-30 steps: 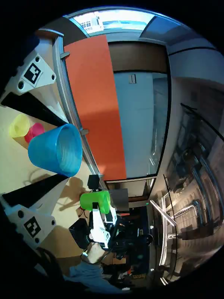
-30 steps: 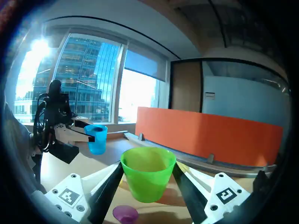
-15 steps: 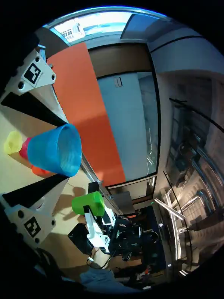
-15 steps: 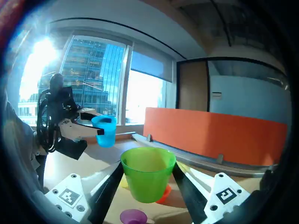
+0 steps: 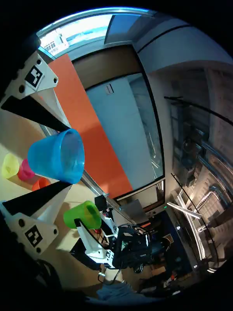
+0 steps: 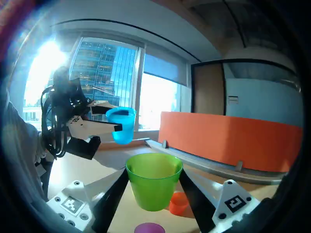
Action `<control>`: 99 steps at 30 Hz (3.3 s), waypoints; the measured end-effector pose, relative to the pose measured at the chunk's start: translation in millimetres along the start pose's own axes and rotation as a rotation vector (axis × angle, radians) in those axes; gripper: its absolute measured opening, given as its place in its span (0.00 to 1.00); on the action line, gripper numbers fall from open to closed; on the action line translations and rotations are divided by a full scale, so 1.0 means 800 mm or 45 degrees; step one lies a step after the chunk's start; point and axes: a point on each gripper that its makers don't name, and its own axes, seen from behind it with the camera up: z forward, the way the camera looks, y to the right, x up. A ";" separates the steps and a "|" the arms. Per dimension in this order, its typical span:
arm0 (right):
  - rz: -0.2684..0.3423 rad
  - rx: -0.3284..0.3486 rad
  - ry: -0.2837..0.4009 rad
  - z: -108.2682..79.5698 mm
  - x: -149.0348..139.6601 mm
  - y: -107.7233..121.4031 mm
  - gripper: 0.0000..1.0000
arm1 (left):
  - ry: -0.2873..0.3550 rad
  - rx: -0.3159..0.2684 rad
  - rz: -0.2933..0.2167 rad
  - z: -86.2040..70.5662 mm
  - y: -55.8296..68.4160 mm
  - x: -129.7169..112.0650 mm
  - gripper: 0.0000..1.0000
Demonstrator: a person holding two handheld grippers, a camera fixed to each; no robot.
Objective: Pour water
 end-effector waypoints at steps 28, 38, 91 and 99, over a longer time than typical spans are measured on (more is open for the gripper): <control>-0.009 0.147 -0.009 0.052 -0.018 -0.065 0.90 | 0.045 0.042 0.353 -0.001 -0.018 0.056 0.87; 0.006 0.180 -0.004 0.062 -0.024 -0.075 0.90 | 0.051 0.046 0.466 0.001 -0.012 0.069 0.87; 0.000 0.211 0.002 0.065 -0.023 -0.073 0.90 | 0.058 0.068 0.939 0.012 -0.006 0.093 0.87; -0.003 0.210 0.010 0.064 -0.021 -0.073 0.90 | 0.059 0.070 0.988 0.009 -0.005 0.097 0.87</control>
